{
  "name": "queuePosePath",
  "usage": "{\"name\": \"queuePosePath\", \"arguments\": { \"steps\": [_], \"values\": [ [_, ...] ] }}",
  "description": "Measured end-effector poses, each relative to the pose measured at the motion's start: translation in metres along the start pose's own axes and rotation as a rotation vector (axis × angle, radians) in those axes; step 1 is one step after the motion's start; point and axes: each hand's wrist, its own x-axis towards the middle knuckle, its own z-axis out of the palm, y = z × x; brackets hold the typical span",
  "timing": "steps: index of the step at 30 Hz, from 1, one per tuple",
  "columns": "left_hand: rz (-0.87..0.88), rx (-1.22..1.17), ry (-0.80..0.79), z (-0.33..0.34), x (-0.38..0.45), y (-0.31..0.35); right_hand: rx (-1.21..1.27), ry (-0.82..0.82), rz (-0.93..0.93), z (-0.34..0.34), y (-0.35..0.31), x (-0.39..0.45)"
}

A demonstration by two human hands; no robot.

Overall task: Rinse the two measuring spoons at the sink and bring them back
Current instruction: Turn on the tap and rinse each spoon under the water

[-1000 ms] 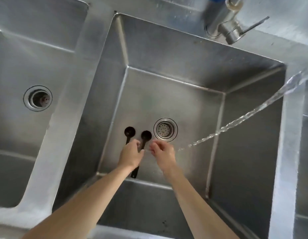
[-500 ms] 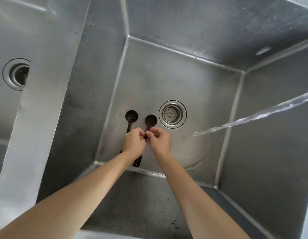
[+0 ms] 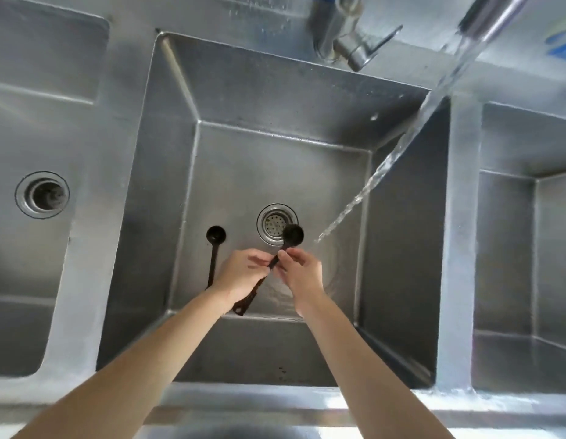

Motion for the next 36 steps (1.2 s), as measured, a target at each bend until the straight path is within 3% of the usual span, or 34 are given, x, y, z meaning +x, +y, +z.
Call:
{"name": "queuePosePath", "arguments": {
  "steps": [4, 8, 14, 18, 22, 32, 36],
  "values": [
    [-0.068, 0.001, -0.105, -0.009, -0.041, 0.021, 0.127, 0.070, 0.020, -0.020, -0.020, -0.030],
    [-0.189, -0.165, -0.190, -0.024, -0.081, 0.030, 0.160, 0.089, 0.013, -0.034, -0.041, -0.052],
    [-0.225, -0.416, -0.131, -0.031, -0.112, 0.030, 0.103, 0.038, -0.038, -0.037, -0.059, -0.073],
    [-0.206, -0.402, -0.115, -0.031, -0.116, 0.040, 0.099, 0.023, 0.001, -0.041, -0.068, -0.077],
    [-0.193, -0.404, -0.108, -0.031, -0.117, 0.054, -0.083, 0.068, 0.038, -0.044, -0.075, -0.080],
    [-0.225, -0.356, -0.104, -0.038, -0.113, 0.056, -0.109, 0.056, -0.067, -0.057, -0.108, -0.072],
    [-0.233, -0.358, -0.111, -0.043, -0.110, 0.050, -0.284, 0.010, -0.107, -0.058, -0.120, -0.065]
  ]
}}
